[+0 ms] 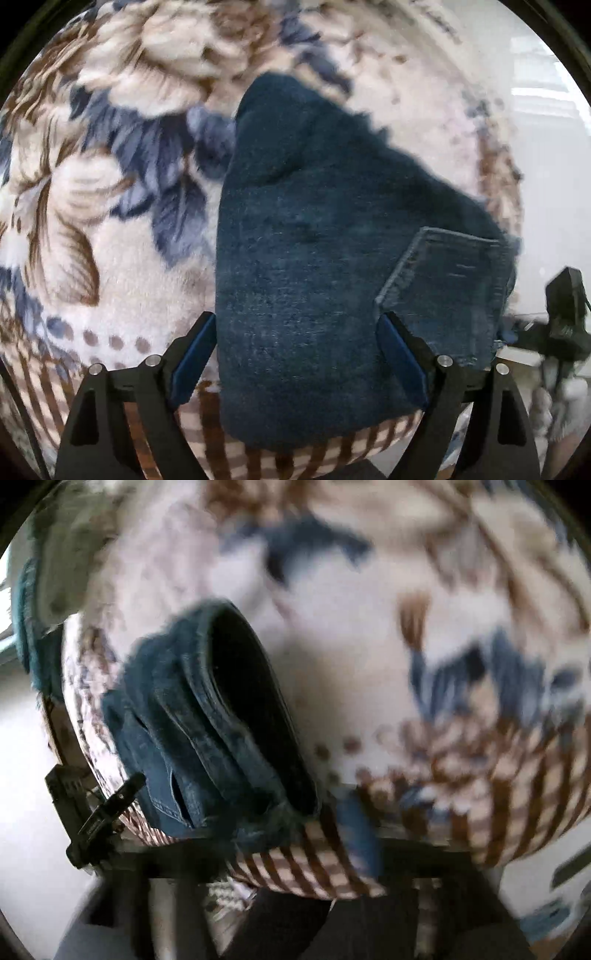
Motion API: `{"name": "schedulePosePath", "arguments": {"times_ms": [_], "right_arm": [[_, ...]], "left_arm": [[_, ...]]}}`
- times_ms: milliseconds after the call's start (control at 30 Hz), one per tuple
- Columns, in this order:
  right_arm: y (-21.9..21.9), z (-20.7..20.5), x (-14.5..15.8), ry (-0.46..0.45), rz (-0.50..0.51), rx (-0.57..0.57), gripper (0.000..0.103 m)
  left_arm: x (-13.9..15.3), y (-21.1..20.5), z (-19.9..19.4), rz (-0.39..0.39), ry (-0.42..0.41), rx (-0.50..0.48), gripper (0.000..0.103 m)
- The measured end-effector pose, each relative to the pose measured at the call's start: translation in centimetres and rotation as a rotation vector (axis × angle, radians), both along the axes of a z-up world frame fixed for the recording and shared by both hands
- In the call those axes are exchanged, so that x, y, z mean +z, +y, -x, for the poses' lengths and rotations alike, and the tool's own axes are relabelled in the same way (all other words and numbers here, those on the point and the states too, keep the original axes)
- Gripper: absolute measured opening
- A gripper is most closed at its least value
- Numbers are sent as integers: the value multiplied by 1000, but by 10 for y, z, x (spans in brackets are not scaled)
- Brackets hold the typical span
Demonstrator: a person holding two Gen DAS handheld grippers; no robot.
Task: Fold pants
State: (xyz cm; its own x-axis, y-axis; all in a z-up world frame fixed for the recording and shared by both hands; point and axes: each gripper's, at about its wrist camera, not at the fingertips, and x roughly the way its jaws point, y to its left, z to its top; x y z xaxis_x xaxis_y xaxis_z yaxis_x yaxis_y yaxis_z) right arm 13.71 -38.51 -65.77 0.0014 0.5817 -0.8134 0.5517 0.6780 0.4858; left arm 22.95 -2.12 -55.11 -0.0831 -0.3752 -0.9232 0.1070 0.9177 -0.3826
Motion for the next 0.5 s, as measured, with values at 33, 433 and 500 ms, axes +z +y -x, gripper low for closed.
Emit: {"name": "schedulePosePath", "arguments": {"times_ms": [33, 433, 500], "right_arm": [[-5, -2, 9, -74, -3, -11, 93], [34, -52, -68, -194, -295, 159, 102], [37, -55, -63, -204, -350, 173, 100]], "left_arm": [[4, 3, -1, 25, -19, 5, 88], [-28, 35, -31, 344, -16, 183, 97], [-21, 44, -30, 386, -28, 193, 97]]}}
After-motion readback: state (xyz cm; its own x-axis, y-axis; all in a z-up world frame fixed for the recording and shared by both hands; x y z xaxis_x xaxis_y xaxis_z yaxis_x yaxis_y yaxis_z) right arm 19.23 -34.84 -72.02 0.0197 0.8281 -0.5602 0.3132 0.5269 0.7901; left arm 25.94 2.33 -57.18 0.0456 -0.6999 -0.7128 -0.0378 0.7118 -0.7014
